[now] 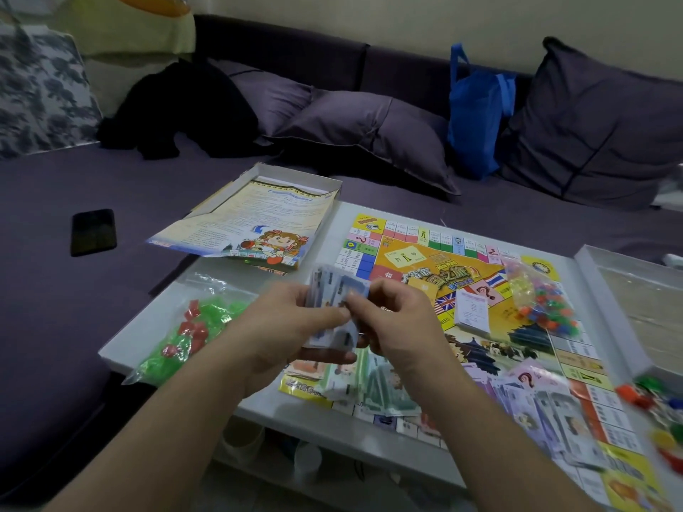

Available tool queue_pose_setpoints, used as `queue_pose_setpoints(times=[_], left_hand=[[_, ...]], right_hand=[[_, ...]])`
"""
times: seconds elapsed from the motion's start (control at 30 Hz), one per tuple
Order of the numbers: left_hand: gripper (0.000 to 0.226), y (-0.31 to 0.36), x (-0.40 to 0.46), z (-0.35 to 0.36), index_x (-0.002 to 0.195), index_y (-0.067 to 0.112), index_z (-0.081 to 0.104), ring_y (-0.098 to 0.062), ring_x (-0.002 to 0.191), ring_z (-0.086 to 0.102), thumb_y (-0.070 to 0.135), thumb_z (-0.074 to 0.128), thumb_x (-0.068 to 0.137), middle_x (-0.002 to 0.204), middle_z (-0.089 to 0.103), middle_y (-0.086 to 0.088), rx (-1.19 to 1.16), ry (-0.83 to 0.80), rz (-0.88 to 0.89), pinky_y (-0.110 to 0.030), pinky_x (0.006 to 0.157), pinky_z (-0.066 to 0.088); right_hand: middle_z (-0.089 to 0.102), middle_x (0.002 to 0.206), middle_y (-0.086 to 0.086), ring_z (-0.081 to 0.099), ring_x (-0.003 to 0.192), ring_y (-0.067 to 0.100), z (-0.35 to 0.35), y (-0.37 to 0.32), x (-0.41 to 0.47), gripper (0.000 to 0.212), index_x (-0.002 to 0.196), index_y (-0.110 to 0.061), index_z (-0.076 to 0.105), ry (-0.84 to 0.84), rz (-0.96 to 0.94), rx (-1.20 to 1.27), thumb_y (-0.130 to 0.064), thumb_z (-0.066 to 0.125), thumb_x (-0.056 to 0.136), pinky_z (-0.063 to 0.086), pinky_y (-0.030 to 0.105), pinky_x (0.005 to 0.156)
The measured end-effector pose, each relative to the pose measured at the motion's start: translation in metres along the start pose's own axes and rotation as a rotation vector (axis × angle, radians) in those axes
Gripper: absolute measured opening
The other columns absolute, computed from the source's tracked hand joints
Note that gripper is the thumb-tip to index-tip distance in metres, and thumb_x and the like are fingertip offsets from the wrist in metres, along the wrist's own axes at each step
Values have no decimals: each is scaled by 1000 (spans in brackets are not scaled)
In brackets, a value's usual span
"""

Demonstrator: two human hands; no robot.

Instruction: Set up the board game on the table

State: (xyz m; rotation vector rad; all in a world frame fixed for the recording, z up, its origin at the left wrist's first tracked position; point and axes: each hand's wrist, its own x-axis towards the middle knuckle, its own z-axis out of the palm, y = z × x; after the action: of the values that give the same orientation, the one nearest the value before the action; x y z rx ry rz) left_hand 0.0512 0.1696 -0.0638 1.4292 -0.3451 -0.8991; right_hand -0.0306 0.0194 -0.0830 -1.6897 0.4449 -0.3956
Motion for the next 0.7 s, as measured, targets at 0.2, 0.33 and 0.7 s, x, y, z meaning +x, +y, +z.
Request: queue_pose_setpoints(times=[0.2,0.33,0.7], left_hand=[[20,-2,-1,13,116,0,71,-34,97,78,7,57,104,104,79,-19,12,-10,43,-46,78,66],[17,-9,2,21,112,4,75,-33,94,78,8,69,97,100,79,-17,67,34,62,-50,77,66],[19,-15,7,41,113,6,74,-36,90,79,14,67,98,99,80,-17,61,66,72,-54,75,65]], right_hand=[[59,60,-8,46,51,10,-28,5,-9,18,80,-17,70,21,17,11,-18,73,98,39,26,49],[59,58,-12,50,48,5,-38,7,-18,12,88,-17,73,-25,27,44,-17,71,99,40,21,48],[59,58,-6,48,47,14,-56,11,-20,8,97,-10,74,3,28,30,-17,70,100,40,30,47]])
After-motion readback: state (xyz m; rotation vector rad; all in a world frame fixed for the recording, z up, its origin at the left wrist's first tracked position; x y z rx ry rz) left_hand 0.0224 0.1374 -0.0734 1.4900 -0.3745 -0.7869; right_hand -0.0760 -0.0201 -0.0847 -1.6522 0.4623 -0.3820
